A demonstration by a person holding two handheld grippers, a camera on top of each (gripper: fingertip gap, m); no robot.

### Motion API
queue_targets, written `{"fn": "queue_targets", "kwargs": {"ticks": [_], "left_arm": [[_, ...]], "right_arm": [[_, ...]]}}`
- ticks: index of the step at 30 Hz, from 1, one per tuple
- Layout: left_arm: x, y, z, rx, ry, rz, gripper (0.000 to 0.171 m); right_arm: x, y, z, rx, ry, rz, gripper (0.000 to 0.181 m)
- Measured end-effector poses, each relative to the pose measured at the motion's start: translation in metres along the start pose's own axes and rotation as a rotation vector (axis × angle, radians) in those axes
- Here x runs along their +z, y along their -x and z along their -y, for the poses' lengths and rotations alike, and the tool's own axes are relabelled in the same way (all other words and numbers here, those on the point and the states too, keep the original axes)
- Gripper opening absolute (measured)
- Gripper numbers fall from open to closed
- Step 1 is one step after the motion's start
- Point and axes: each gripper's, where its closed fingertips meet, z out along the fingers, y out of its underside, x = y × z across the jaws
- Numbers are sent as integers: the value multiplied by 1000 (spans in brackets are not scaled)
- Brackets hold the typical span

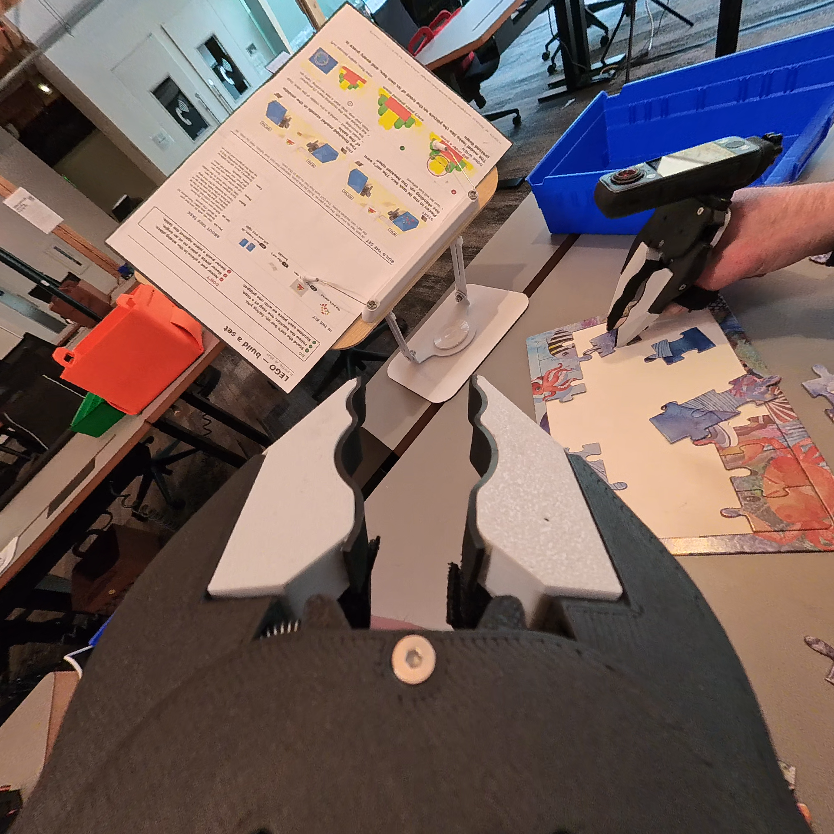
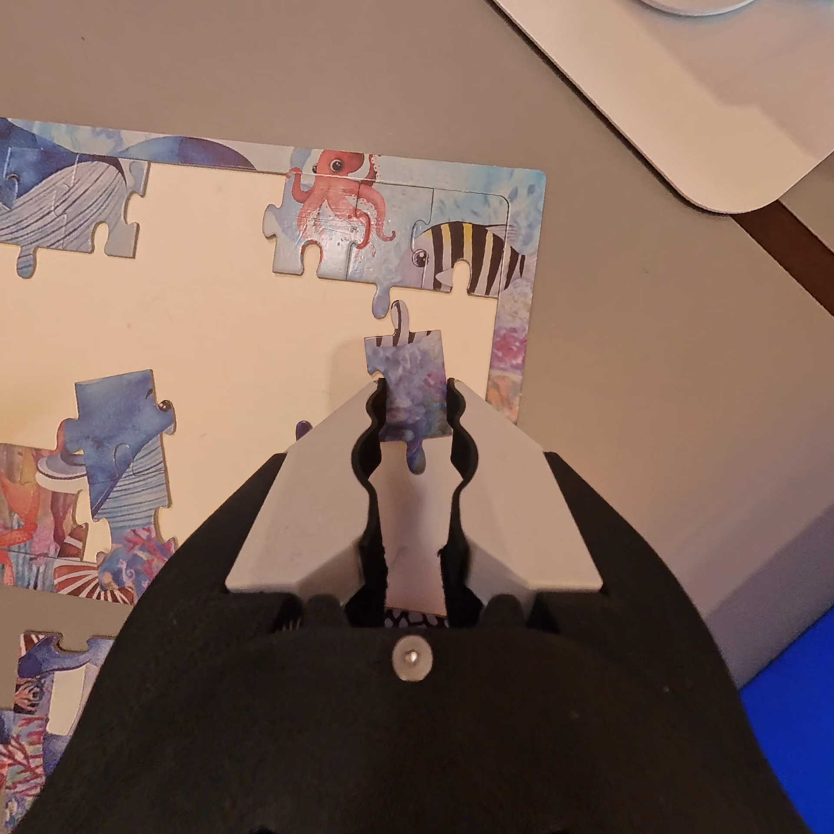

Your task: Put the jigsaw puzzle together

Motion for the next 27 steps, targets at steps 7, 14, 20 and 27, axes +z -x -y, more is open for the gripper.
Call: {"fn": "queue_targets", "kwargs": {"ticks": [7,14,20,27], "left_arm": [[0,1,0,0,0,1,44],[0,1,-1,0,2,2,44],[3,-3,0,8,8,-7,44],[5,-4,0,10,11,-10,44]], "right_arm": [[-4,-13,15,60,-49,-53,24],[6,-21,14,142,1,-95,24],[7,-22,16,189,33,-121,24],[8,-20,15,183,98,-174,24]]}}
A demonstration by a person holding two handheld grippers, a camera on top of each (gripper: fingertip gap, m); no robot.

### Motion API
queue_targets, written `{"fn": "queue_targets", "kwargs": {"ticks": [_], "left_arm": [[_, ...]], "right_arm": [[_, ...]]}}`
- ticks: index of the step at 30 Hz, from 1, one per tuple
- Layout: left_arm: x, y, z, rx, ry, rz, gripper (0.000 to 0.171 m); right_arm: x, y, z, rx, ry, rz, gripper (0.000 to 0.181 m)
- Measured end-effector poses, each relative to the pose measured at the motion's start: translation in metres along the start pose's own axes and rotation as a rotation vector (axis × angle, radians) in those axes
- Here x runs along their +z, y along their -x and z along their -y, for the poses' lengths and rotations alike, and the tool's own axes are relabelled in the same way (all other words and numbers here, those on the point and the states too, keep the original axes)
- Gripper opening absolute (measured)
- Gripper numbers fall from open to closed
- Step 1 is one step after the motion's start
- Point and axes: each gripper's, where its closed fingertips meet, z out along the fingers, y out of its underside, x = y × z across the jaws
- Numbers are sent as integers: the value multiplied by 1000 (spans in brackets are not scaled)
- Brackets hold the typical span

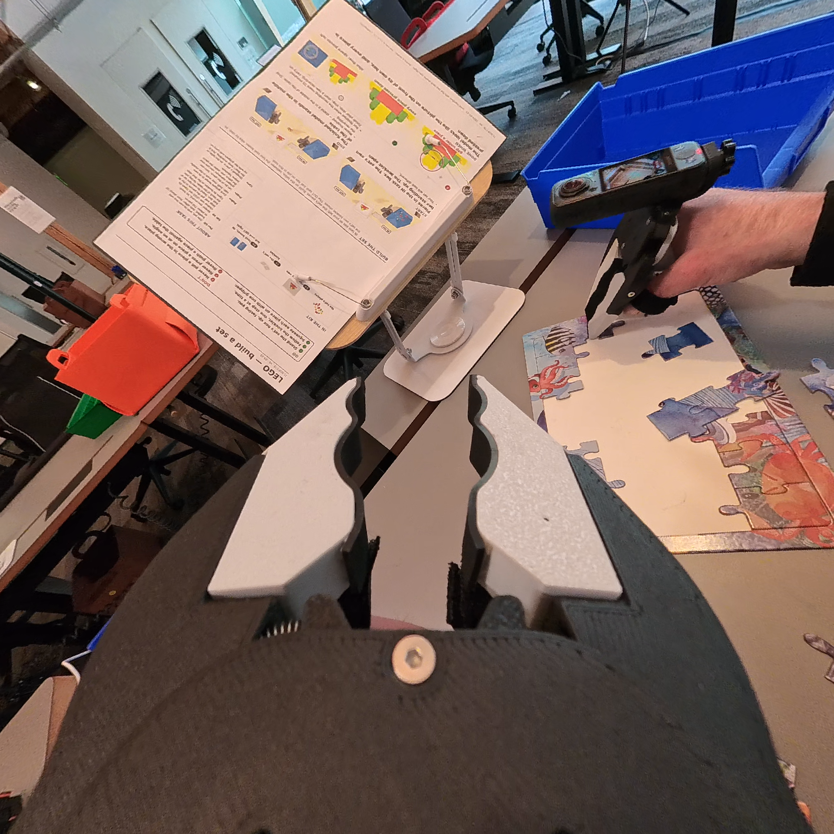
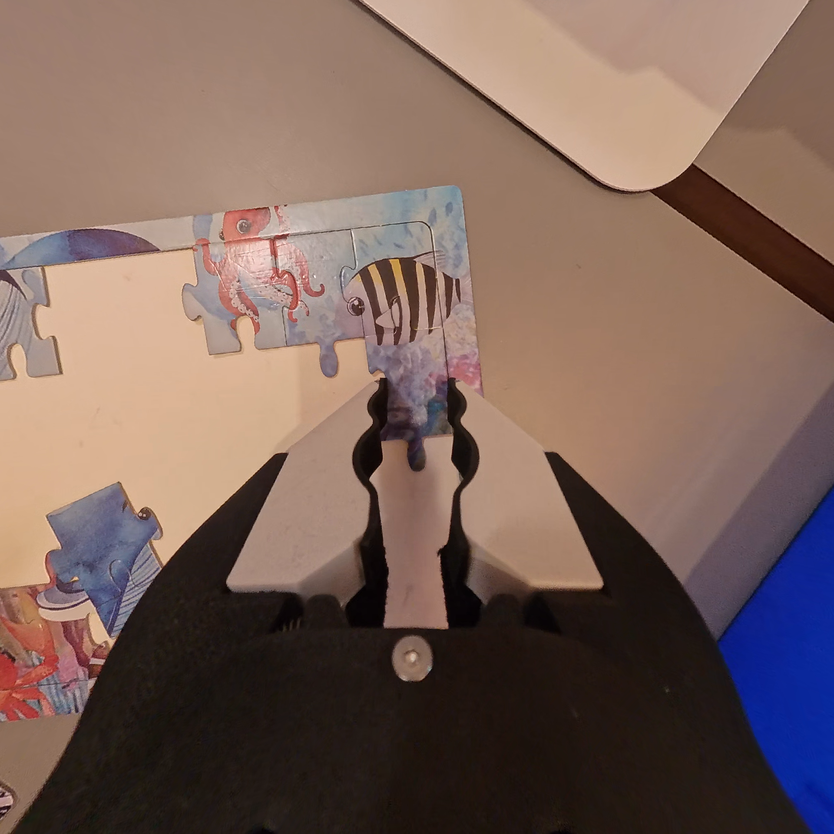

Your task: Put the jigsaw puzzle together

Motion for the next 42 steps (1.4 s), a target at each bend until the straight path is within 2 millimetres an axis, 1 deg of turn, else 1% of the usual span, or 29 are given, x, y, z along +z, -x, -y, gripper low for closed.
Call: {"fn": "queue_targets", "kwargs": {"ticks": [8,10,12,13,14,15,16,18,19,21,22,23,27,28,30,31,35,36,37,38,40,42], "left_arm": [[1,-2,0,1,3,-7,44],[1,-2,-1,2,3,-9,44],[1,-2,-1,0,5,-9,44],[2,-2,-1,-1,7,-9,44],[2,-2,-2,0,8,-9,44],[3,-2,-2,1,9,-10,44],[3,-3,-2,3,11,-12,44],[4,-4,-2,6,14,-14,44],[5,-5,-2,8,16,-16,44],[5,-5,-2,11,18,-17,44],[4,-5,-2,10,18,-16,44],[4,-4,-3,7,18,-13,44],[5,-2,-5,1,24,-11,44],[6,-3,-6,4,27,-13,44],[8,-6,-4,11,29,-19,44],[8,-7,-3,16,29,-21,44],[7,-6,-3,16,29,-18,44],[7,-6,-4,15,31,-17,44],[7,-6,-4,15,33,-16,44],[8,-6,-4,16,33,-18,44],[8,-6,-5,17,34,-19,44],[8,-5,-6,15,35,-16,44]], "right_arm": [[-1,0,-1,2,27,-13,25],[-4,-1,0,-3,30,-18,33],[-10,-3,5,-7,16,-23,34],[-14,-4,10,-14,0,-24,32],[-18,-2,19,-39,-39,-20,23],[-21,-2,28,-68,-85,-29,9],[-23,-2,35,-83,-105,-35,0],[-18,3,46,-103,-134,-15,0],[-10,3,46,-104,-123,-9,0],[14,1,30,-97,-26,8,0],[16,1,34,-81,-67,16,0],[15,1,30,-64,-43,32,0],[6,6,37,-99,-114,29,0],[7,4,36,-114,-118,14,0],[17,5,30,-103,-98,36,0],[17,4,27,-88,-75,42,0],[1,-1,33,-109,-120,-18,0],[3,-2,30,-108,-107,-17,0],[9,-3,22,-101,-67,-10,0],[10,-3,20,-85,-76,4,0],[0,-5,20,-78,-86,2,0],[-23,-3,27,-99,-134,-9,0]]}}
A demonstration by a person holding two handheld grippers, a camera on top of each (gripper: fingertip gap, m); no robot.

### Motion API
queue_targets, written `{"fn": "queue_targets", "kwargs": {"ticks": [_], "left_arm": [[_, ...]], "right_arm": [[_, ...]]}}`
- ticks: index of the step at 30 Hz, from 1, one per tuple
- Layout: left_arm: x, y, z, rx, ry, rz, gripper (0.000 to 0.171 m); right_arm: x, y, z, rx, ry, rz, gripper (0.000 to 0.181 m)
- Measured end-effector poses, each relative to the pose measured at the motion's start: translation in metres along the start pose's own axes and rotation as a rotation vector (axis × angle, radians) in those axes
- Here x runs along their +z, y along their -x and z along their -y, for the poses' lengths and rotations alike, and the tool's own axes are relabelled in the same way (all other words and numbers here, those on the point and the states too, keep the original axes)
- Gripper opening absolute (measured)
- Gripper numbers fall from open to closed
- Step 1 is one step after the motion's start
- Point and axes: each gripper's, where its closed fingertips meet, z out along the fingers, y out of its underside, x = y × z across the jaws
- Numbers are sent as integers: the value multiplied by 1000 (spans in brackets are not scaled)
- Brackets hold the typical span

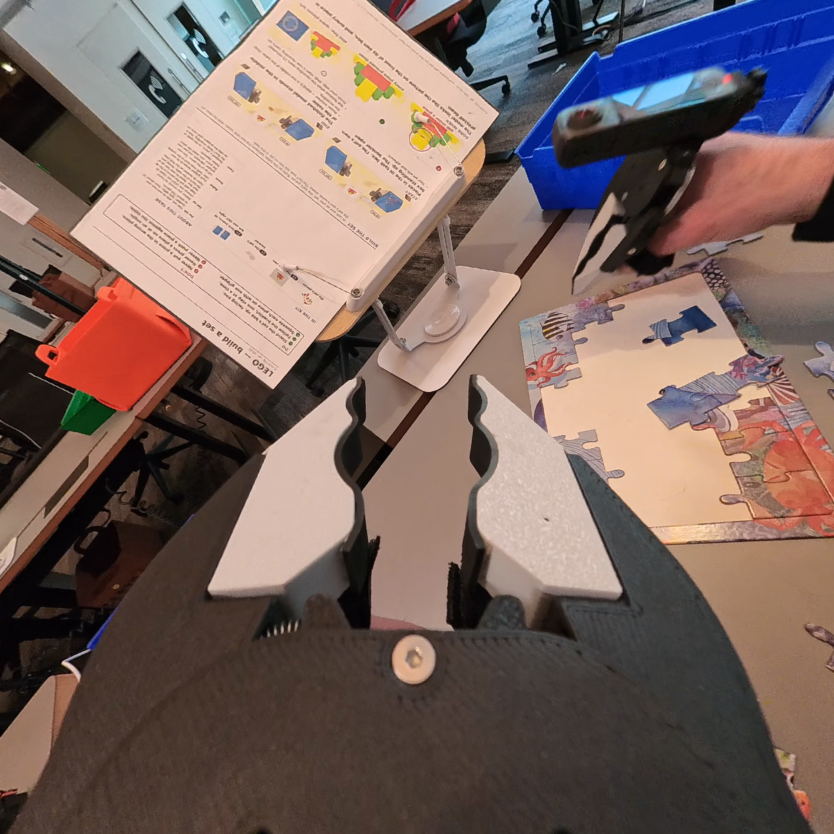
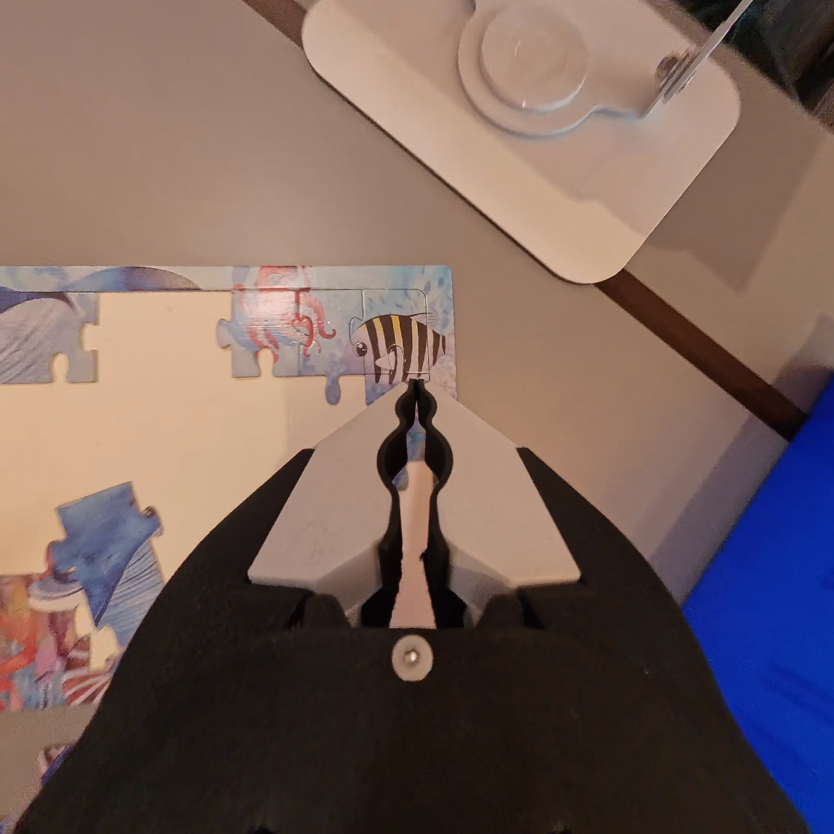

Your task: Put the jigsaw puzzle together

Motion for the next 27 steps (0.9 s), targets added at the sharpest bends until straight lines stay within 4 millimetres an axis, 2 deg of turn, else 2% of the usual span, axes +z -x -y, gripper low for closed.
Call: {"fn": "queue_targets", "kwargs": {"ticks": [3,6,8,11,16,21,24,27], "left_arm": [[-1,3,0,-7,-4,6,44],[-2,1,1,-2,-6,4,44],[-4,1,3,-3,-15,3,44],[-6,2,3,-3,-19,6,44],[-9,1,6,0,-27,5,44],[-10,-1,8,2,-31,4,44],[-10,-1,7,4,-29,2,44],[-8,-3,8,7,-28,-3,44]], "right_arm": [[-41,0,10,-7,-59,-3,5],[-77,2,4,-30,-57,-12,14],[-95,13,-12,-44,-31,12,26],[-116,31,-44,-78,3,34,30],[-138,40,-115,-58,114,33,38],[-145,46,-181,14,230,66,47],[-150,46,-202,60,247,48,50],[-154,28,-206,128,198,-13,52]]}}
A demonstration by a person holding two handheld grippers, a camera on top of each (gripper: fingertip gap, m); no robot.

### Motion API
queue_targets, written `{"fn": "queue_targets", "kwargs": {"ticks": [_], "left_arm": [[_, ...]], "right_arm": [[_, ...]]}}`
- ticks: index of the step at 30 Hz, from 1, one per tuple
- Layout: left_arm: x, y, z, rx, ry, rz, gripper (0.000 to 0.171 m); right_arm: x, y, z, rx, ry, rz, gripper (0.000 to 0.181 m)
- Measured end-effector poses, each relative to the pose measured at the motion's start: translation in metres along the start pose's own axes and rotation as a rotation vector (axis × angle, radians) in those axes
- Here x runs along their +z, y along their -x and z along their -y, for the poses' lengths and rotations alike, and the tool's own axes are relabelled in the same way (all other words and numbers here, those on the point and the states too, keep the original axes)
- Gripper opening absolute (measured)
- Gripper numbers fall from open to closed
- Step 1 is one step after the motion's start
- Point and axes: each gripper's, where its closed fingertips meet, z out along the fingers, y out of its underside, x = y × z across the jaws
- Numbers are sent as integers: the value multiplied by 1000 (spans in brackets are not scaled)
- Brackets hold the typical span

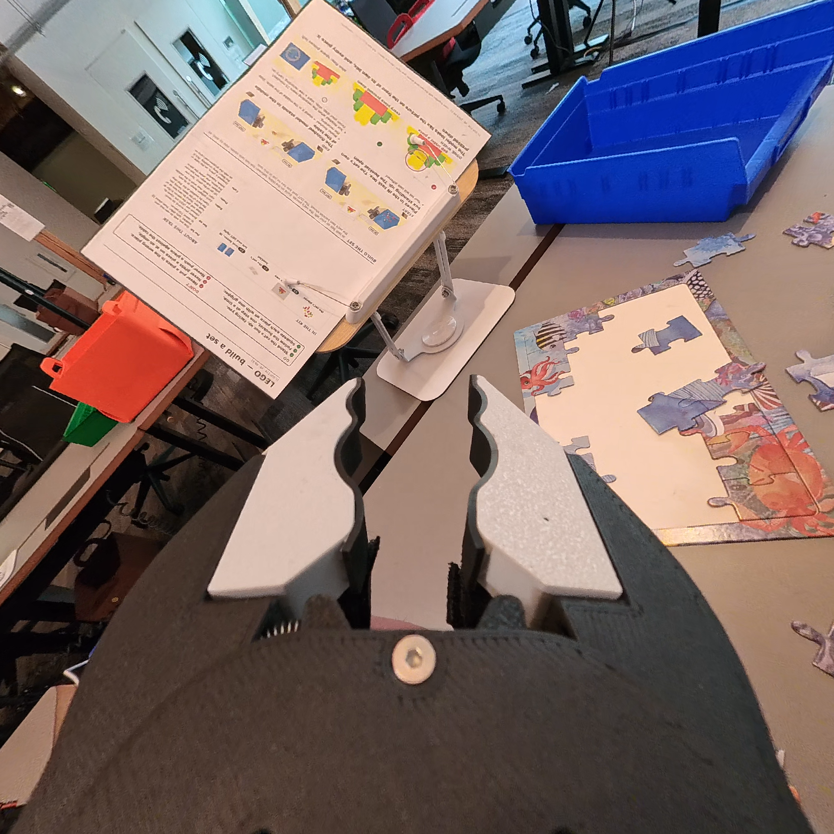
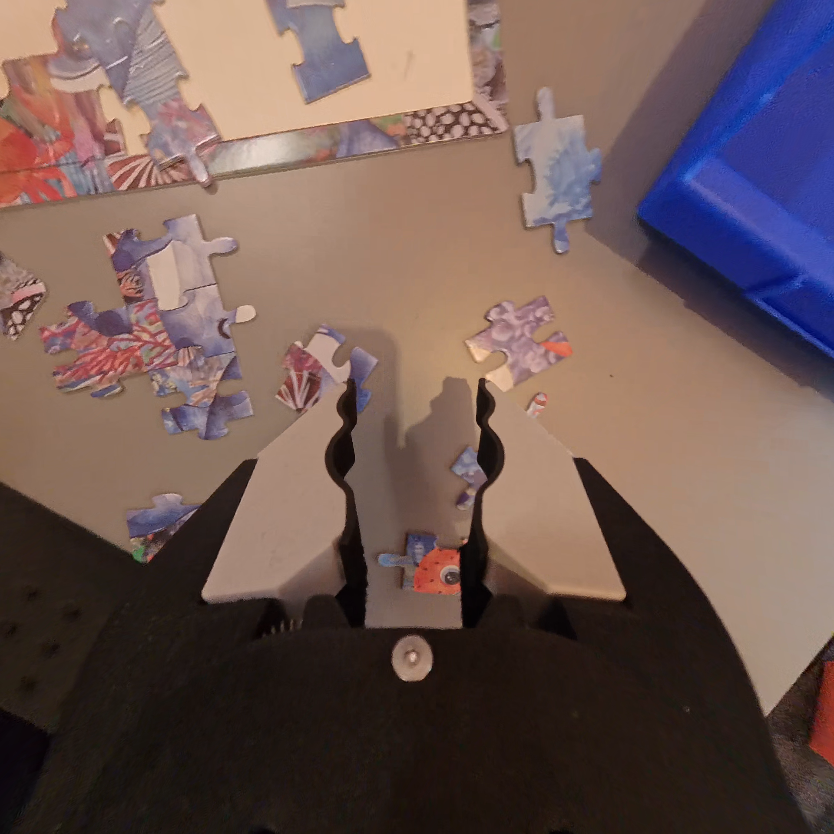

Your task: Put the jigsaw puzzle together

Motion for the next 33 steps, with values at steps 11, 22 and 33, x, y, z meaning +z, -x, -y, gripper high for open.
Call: {"fn": "queue_targets", "kwargs": {"ticks": [11,22,33], "left_arm": [[0,-5,4,14,-5,-7,44],[1,1,-1,2,3,1,44],[5,-8,4,22,6,-18,44]], "right_arm": [[37,-62,46,69,-143,-144,43],[60,-64,57,111,-167,-87,6],[36,-47,47,63,-202,-86,0]]}}
